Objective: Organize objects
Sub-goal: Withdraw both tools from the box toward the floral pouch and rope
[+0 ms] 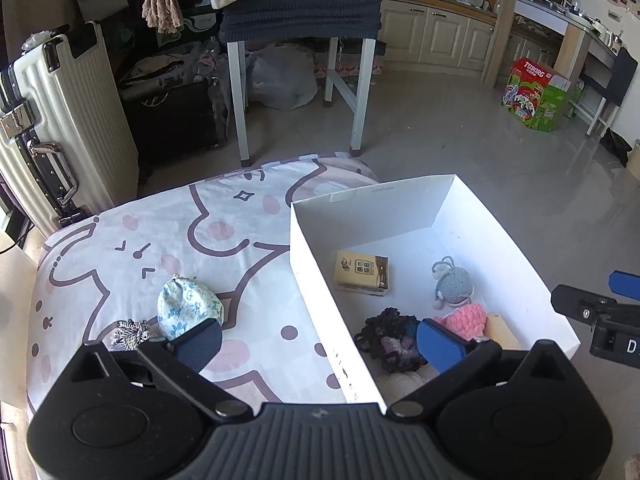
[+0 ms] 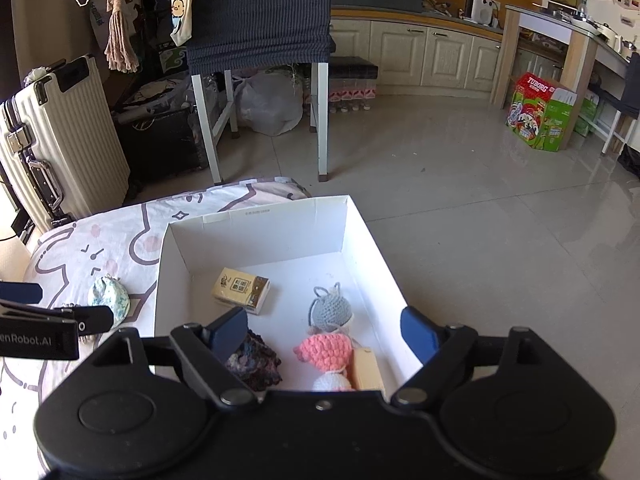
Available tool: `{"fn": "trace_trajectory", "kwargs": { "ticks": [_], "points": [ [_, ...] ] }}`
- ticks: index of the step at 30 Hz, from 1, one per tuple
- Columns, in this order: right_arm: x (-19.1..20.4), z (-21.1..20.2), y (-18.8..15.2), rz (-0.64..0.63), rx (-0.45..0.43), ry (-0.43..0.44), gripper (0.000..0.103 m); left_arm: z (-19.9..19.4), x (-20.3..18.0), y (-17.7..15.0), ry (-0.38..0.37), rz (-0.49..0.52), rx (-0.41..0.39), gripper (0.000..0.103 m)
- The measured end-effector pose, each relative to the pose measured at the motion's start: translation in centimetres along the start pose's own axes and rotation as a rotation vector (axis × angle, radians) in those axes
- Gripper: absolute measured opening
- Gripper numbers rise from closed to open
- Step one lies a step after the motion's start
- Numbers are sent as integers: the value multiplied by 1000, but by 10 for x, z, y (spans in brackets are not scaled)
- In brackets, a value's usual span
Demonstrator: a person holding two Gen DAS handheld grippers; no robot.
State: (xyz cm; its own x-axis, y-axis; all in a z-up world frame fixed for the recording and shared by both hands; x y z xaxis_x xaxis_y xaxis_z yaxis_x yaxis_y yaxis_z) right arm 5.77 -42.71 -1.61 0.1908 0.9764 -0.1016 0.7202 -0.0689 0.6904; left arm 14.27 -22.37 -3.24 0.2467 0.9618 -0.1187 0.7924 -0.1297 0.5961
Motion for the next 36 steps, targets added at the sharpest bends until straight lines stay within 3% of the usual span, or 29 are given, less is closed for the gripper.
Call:
{"fn": "trace_trajectory", "kwargs": {
  "ticks": [10, 23, 36],
  "points": [
    [1, -5, -16, 27, 7, -17, 103, -7, 9, -10, -7, 19, -19, 103],
    [-6, -3, -27, 52, 23, -46, 103, -2, 28, -18, -4, -18, -8, 103],
    [15, 5, -16, 40, 24, -28, 103, -6, 60, -15, 27, -69, -38, 103]
  ]
}}
Point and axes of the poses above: each gripper's, at about its wrist camera, not at the fingertips, and z roughly the way its jaws point, x to its left, y to its top, the point moved 6 cm from there along z, roughly the way its jaws point, and after that the axes turned 9 degrees about -z, right-handed, at the moved point
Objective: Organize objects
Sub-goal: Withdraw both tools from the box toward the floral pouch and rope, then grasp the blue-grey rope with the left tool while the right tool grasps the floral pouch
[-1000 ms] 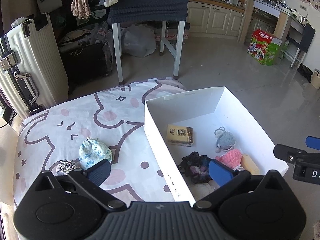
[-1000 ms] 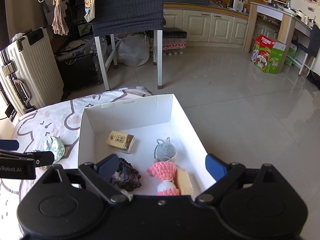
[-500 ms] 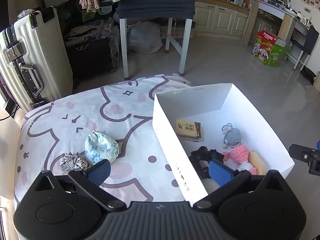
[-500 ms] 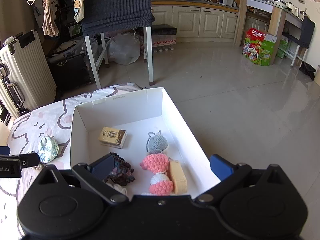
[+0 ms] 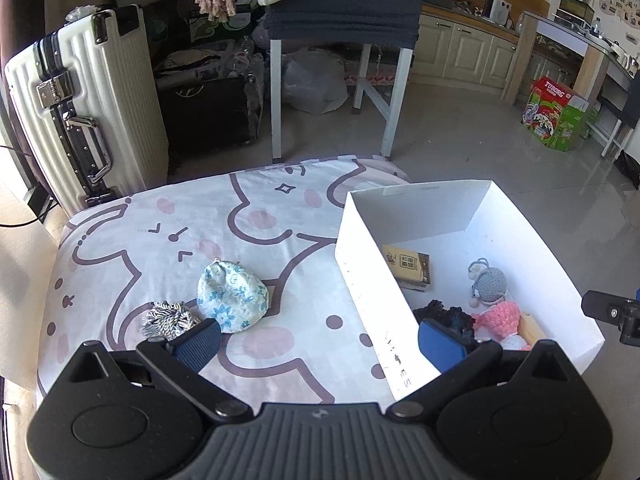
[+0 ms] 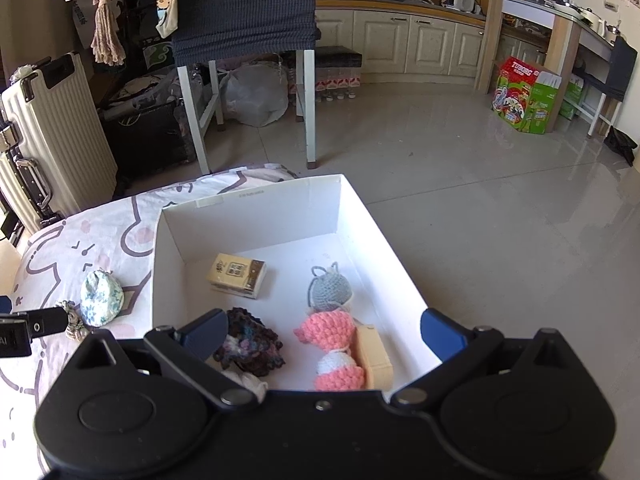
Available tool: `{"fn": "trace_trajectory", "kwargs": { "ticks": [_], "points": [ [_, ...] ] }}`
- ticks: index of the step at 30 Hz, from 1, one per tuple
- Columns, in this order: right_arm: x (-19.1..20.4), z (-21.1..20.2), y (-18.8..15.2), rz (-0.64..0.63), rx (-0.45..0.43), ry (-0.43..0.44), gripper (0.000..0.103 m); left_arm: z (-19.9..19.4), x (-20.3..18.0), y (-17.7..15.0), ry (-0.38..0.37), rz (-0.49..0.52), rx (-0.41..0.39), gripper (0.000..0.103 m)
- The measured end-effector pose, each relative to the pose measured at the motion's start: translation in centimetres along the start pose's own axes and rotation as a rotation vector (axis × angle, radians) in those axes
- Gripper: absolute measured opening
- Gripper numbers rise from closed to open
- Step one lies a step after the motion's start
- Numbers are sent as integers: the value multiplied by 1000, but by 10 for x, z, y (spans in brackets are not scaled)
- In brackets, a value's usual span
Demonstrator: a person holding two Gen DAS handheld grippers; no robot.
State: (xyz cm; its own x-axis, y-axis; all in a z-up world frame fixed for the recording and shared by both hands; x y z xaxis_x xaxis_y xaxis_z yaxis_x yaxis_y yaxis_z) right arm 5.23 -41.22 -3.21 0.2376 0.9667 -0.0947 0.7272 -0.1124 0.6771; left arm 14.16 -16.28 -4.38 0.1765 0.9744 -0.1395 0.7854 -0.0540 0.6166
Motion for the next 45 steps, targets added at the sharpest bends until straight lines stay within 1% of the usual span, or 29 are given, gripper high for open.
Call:
{"fn": "trace_trajectory", "kwargs": {
  "ticks": [5, 11, 17, 22, 28, 32, 38, 40, 42, 45],
  "points": [
    [25, 2, 10, -23, -14, 34, 103, -6, 32, 3, 29, -59, -12, 103],
    [65, 5, 23, -64, -28, 85, 103, -14, 71, 3, 66, -129, -20, 103],
    [105, 8, 34, -105, -41, 134, 103, -20, 103, 3, 99, -171, -40, 103],
    [133, 11, 39, -150, -45, 169, 103, -23, 121, 3, 112, -201, -49, 103],
    [154, 15, 44, -164, -48, 196, 103, -24, 134, 3, 140, -202, -67, 103],
    [169, 18, 48, -187, -58, 215, 103, -19, 143, -1, 145, -213, -57, 102],
    [202, 37, 56, -265, -51, 259, 103, -1, 156, -9, 160, -235, -26, 101],
    [214, 47, 57, -310, -53, 276, 103, 5, 160, -12, 158, -242, -15, 100],
    [227, 59, 56, -358, -46, 281, 103, 11, 165, -13, 162, -252, -6, 97],
    [243, 78, 54, -417, -36, 283, 103, 22, 177, -13, 198, -295, -3, 96]
  ]
}}
Point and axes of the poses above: each gripper's, at about its wrist camera, not at the fingertips, and z roughly the way its jaws point, x to its left, y to its top, the point moved 6 cm from there along z, roughly the way its jaws point, and after that the axes turned 9 degrees about -z, right-handed, at the moved point
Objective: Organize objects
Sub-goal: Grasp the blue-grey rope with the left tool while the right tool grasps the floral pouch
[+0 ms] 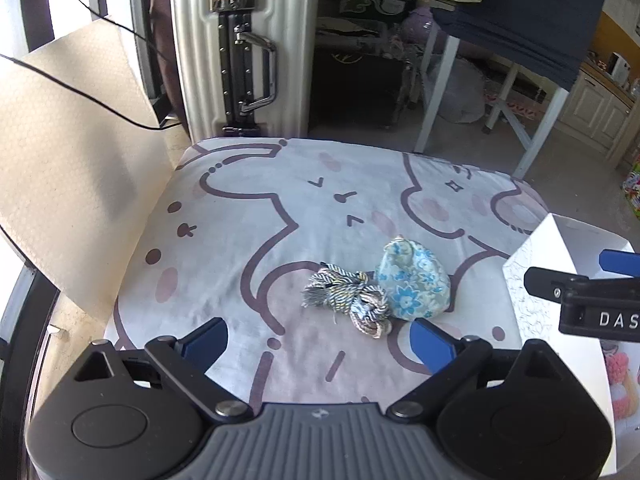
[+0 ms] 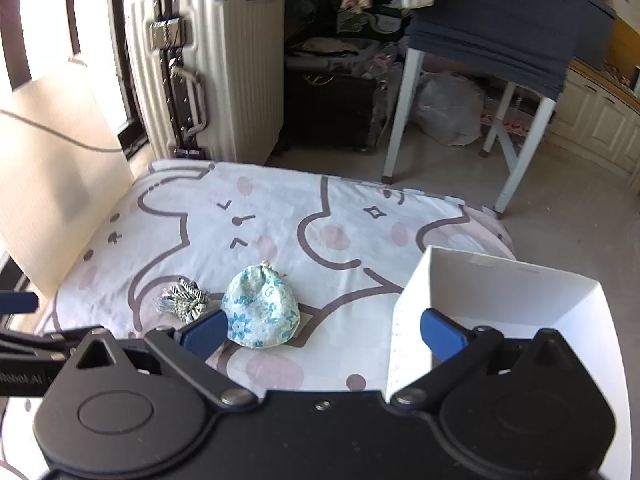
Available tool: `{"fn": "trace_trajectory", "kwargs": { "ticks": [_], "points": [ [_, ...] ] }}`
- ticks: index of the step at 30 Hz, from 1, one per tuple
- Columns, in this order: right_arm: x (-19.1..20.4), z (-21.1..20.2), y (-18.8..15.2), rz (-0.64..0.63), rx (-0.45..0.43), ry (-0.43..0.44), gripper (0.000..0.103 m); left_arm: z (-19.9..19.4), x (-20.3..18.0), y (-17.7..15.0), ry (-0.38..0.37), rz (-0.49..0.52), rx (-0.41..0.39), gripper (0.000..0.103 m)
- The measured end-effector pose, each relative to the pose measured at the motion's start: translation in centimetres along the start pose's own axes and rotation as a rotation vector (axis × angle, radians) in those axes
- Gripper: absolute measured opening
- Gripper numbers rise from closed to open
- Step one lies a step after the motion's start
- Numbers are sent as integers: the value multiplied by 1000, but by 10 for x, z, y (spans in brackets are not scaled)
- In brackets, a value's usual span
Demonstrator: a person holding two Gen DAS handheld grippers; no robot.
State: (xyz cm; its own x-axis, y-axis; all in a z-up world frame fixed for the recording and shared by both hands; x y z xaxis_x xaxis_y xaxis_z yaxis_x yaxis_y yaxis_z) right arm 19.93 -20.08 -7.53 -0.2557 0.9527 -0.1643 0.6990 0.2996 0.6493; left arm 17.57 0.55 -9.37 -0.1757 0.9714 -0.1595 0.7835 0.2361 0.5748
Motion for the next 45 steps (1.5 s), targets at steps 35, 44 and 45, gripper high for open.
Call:
{"fn": "trace_trajectory", "kwargs": {
  "ticks": [35, 44, 45],
  "points": [
    [59, 152, -20, -331, 248, 138, 98, 168, -6, 12, -52, -411, 254, 74],
    [64, 167, -22, -303, 252, 170, 99, 166, 0, 15, -23, -356, 202, 57],
    [65, 168, -21, -296, 250, 175, 100, 166, 1, 15, -17, -349, 200, 57]
  ]
}}
Point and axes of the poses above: each gripper's, at about its wrist camera, not at the fingertips, and z roughly the way its jaws point, x to its left, y to its top, the point moved 6 cm from there along z, roughly the way its jaws point, and after that the axes turned 9 degrees about -z, right-handed, at the moved point
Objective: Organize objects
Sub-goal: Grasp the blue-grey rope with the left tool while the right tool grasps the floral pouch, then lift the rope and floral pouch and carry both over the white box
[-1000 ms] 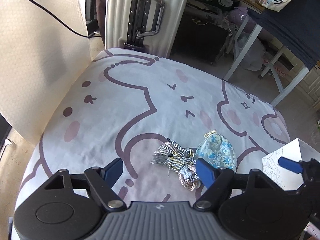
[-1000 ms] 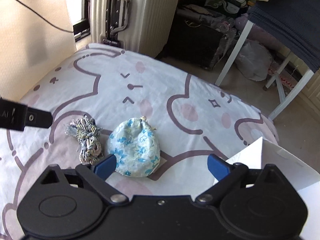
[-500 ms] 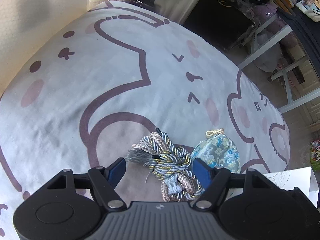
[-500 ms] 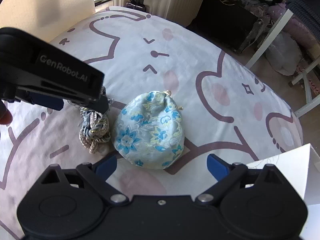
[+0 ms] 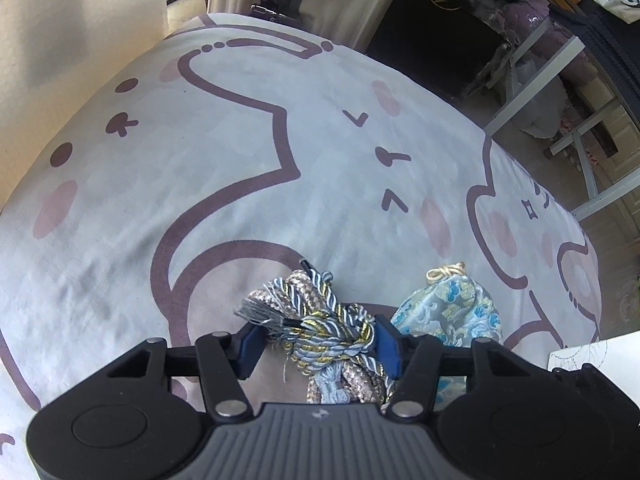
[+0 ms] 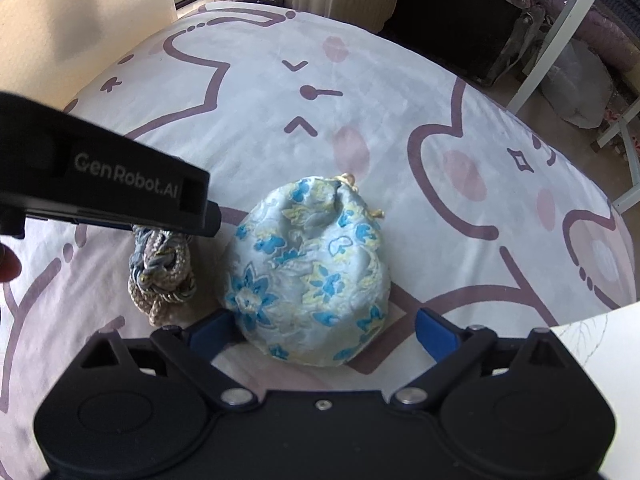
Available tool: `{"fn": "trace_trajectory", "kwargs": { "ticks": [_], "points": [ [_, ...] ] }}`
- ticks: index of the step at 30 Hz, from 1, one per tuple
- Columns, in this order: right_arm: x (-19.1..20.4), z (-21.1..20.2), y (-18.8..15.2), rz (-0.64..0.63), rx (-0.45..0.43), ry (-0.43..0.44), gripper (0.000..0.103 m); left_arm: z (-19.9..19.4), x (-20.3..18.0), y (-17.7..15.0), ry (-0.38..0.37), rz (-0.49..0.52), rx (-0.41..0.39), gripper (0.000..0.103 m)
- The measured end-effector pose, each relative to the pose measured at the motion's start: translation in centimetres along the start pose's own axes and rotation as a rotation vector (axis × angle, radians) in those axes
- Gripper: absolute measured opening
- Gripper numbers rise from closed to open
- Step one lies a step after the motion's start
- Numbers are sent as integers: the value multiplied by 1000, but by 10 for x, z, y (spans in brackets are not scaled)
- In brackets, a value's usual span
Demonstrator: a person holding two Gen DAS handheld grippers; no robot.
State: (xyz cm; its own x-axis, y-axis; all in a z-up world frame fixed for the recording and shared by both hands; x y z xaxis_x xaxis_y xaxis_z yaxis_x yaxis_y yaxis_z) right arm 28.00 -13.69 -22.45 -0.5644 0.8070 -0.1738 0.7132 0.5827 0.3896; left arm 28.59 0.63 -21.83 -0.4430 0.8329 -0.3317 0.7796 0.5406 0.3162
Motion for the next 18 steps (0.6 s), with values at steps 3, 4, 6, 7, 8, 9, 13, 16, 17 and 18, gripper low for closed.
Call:
{"fn": "trace_trajectory", "kwargs": {
  "ticks": [3, 4, 6, 7, 8, 9, 13, 16, 17, 18],
  "points": [
    [1, 3, 3, 14, -15, 11, 100, -3, 4, 2, 17, 23, -5, 56],
    [1, 3, 4, 21, -22, 14, 100, -3, 5, 2, 24, 35, -7, 55],
    [0, 5, 6, 40, -33, 24, 100, -5, 8, 3, 39, 64, -8, 55],
    [0, 6, 7, 52, -39, 28, 99, -6, 10, 3, 43, 73, -6, 55],
    [-1, 7, 7, 65, -45, 36, 98, -7, 13, 3, 47, 77, 1, 55],
    [-2, 9, 8, 80, -53, 47, 94, -7, 15, 3, 47, 77, 7, 55],
    [0, 5, 10, 102, -76, 67, 79, -12, 24, 1, 46, 85, 17, 47],
    [3, -1, 11, 84, -82, 54, 76, -19, 25, -1, 50, 103, 11, 43],
    [4, -4, 11, 77, -90, 56, 75, -22, 25, -2, 55, 107, 7, 43],
    [5, -7, 11, 69, -96, 56, 75, -25, 25, -2, 56, 112, 2, 43]
  ]
}}
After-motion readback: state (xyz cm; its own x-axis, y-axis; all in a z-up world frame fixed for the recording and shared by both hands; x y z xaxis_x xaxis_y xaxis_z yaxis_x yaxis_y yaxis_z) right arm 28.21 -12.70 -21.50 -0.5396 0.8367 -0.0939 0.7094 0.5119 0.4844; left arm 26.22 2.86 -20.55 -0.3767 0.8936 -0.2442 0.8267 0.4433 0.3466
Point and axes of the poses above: each gripper's, at about its wrist camera, not at the fingertips, and z roughly the way its jaws point, x to its left, y to its top, the point moved 6 cm from there along z, roughly the way its jaws point, and after that the axes turned 9 degrees about -z, right-handed, at the moved point
